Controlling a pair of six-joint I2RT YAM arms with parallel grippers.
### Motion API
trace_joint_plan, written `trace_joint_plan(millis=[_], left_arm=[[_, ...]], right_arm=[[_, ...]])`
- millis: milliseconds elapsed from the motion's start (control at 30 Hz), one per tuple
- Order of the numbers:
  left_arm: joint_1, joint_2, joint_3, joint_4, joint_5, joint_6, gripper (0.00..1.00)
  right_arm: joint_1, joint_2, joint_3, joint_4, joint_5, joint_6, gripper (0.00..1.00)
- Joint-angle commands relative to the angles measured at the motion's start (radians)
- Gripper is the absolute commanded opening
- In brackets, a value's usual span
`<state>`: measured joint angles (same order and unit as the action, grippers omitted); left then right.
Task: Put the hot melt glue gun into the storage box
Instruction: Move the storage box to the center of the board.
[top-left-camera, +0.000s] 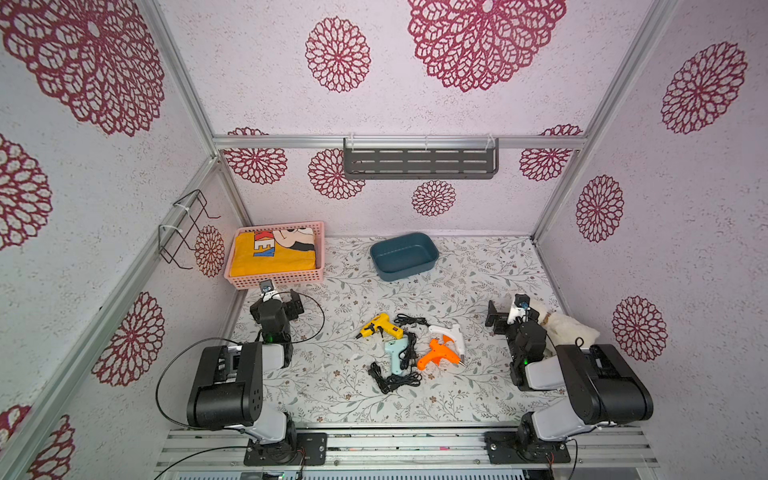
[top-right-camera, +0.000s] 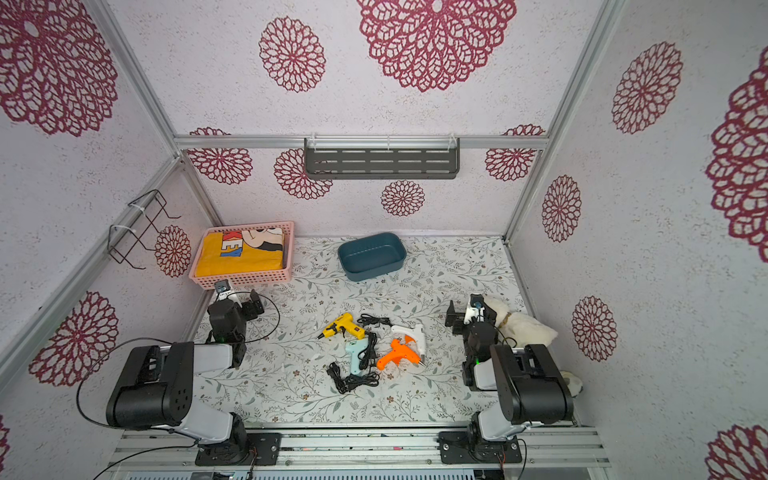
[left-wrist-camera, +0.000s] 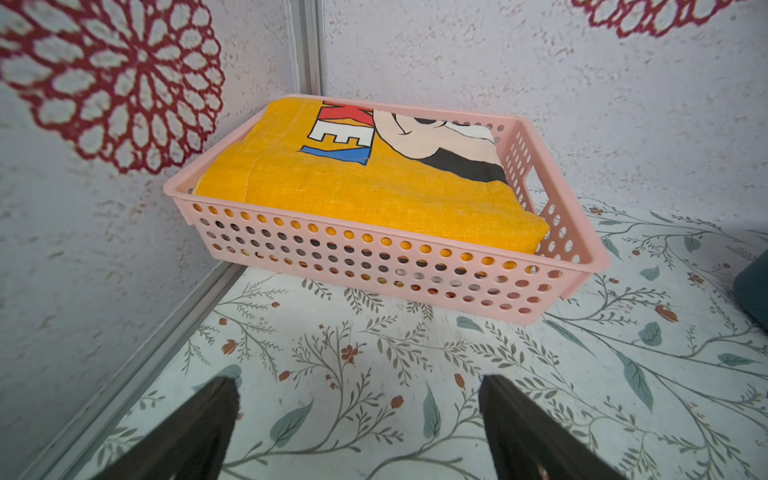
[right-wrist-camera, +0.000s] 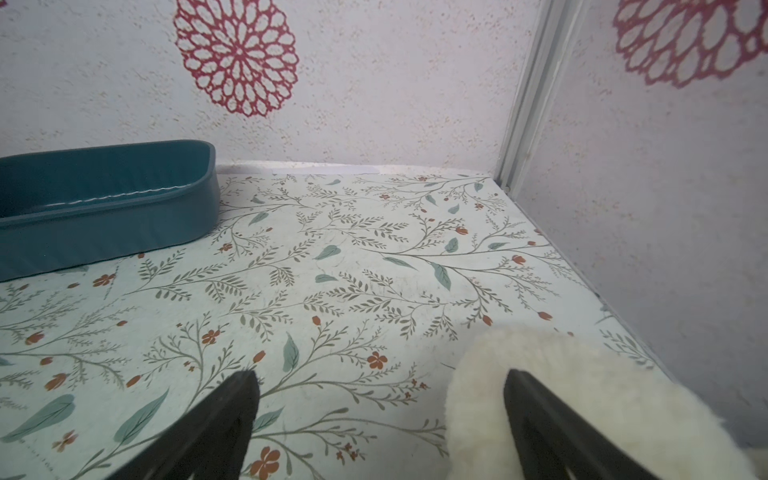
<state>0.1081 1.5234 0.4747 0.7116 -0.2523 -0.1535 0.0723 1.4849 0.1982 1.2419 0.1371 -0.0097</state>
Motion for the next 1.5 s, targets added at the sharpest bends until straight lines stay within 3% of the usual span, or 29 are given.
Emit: trace_joint_plan(millis=[0,200,267,400,500,700,1033,1467], left_arm=[[-0.027,-0.097,0.186,-0.337,0.005,0.025,0.98],[-0.14,-0.124,0.46,-0.694,0.077,0.019,1.0],[-0.205,-0.082,0.557,-0.787,0.078,0.022,0.98],[-0.33,0.064,0.784,-0.95,0.066,0.004,0.97],[-0.384,0.194,0.94,-1.051,0.06,-0.067,0.94],[-0.415,0.45,1.269,-1.335,0.094,-0.275,0.81],[-0.421,0.706,1.543,-1.522,0.199,-0.505,0.77],[-0.471,0.909,1.801,-1.604,0.21,-0.586,0.74]], right_arm=[[0.049,-0.113,0.082,-0.137,0.105,-0.029,0.99],[0.156,-0.22,0.221,-0.379,0.142,-0.073,0.99],[0.17,-0.222,0.296,-0.493,0.151,-0.016,0.99],[0.167,-0.052,0.638,-1.012,0.17,0.14,0.99],[0.182,0.077,0.826,-1.215,0.197,0.161,0.99],[0.188,0.14,0.978,-1.298,0.063,0.182,0.99],[0.184,0.288,1.207,-1.554,-0.109,0.238,0.99],[0.175,0.339,1.23,-1.624,-0.187,0.253,0.99]])
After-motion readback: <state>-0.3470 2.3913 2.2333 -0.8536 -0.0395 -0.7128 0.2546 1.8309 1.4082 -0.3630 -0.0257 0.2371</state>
